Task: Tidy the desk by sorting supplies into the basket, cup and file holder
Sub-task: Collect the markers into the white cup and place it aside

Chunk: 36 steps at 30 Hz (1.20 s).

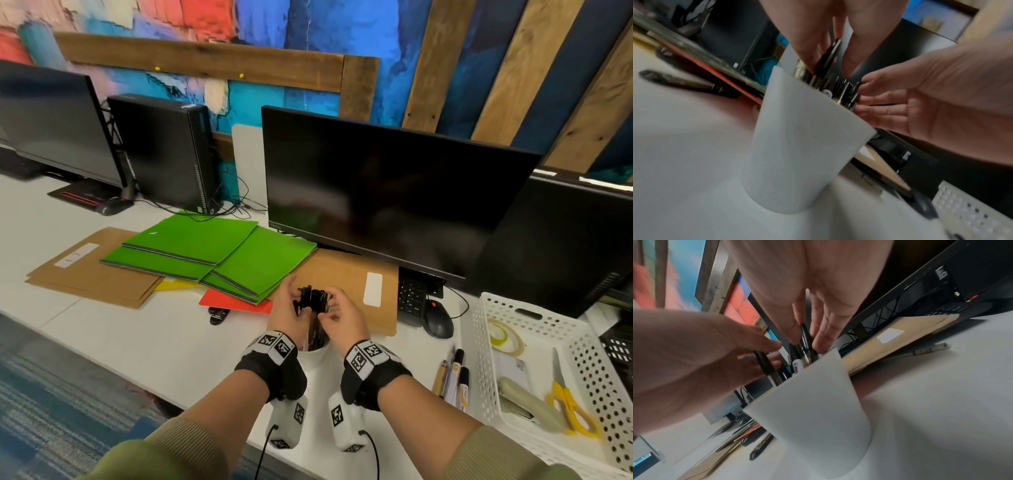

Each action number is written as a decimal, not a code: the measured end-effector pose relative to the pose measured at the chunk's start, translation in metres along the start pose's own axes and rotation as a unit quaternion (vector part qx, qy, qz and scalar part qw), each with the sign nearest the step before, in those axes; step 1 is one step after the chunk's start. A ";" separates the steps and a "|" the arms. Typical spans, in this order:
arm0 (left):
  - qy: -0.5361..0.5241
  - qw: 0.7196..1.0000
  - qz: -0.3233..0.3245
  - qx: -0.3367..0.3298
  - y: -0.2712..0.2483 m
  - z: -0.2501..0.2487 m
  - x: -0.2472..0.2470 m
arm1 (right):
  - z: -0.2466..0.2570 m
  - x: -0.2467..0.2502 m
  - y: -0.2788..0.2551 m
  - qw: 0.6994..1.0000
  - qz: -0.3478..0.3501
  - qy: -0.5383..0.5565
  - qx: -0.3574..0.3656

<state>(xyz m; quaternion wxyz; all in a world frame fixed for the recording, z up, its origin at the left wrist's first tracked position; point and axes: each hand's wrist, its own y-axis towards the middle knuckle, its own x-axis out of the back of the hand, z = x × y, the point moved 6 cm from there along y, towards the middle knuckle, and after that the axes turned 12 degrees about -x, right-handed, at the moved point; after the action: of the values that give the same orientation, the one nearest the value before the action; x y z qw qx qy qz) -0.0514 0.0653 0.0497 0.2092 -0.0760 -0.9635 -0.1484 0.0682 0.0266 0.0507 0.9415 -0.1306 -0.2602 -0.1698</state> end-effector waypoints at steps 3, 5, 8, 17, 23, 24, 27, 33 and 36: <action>0.180 0.981 0.047 -0.056 0.003 -0.006 0.000 | -0.002 -0.003 0.001 1.000 0.001 -0.018 0.011; 0.320 0.939 0.097 -0.082 0.002 -0.007 -0.002 | -0.002 -0.002 0.002 0.999 0.005 -0.035 0.015; 0.381 0.914 0.110 -0.081 -0.002 -0.008 -0.002 | -0.002 0.002 0.002 0.998 0.009 -0.051 0.022; 0.248 0.927 0.140 -0.245 -0.017 -0.060 -0.052 | -0.048 0.047 -0.003 0.989 -0.104 -0.086 -0.064; 0.198 0.905 0.326 -0.187 -0.037 -0.048 -0.118 | -0.113 0.086 -0.019 0.947 -0.153 -0.199 -0.201; 0.207 0.890 0.367 -0.171 -0.041 -0.043 -0.129 | -0.122 0.093 -0.023 0.936 -0.154 -0.224 -0.223; 0.227 0.843 0.464 -0.152 -0.056 -0.035 -0.159 | -0.148 0.110 -0.030 0.920 -0.150 -0.237 -0.276; 0.236 0.785 0.545 -0.177 -0.074 -0.042 -0.198 | -0.172 0.122 -0.027 0.907 -0.120 -0.254 -0.313; 0.267 0.747 0.575 -0.201 -0.082 -0.053 -0.212 | -0.175 0.124 -0.023 0.906 -0.101 -0.265 -0.314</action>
<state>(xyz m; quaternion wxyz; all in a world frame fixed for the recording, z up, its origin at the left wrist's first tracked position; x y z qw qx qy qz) 0.1422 -0.0465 -0.0152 0.4834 -0.6136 -0.5899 -0.2046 0.2370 -0.0835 -0.0248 0.7257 -0.4326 -0.4456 -0.2962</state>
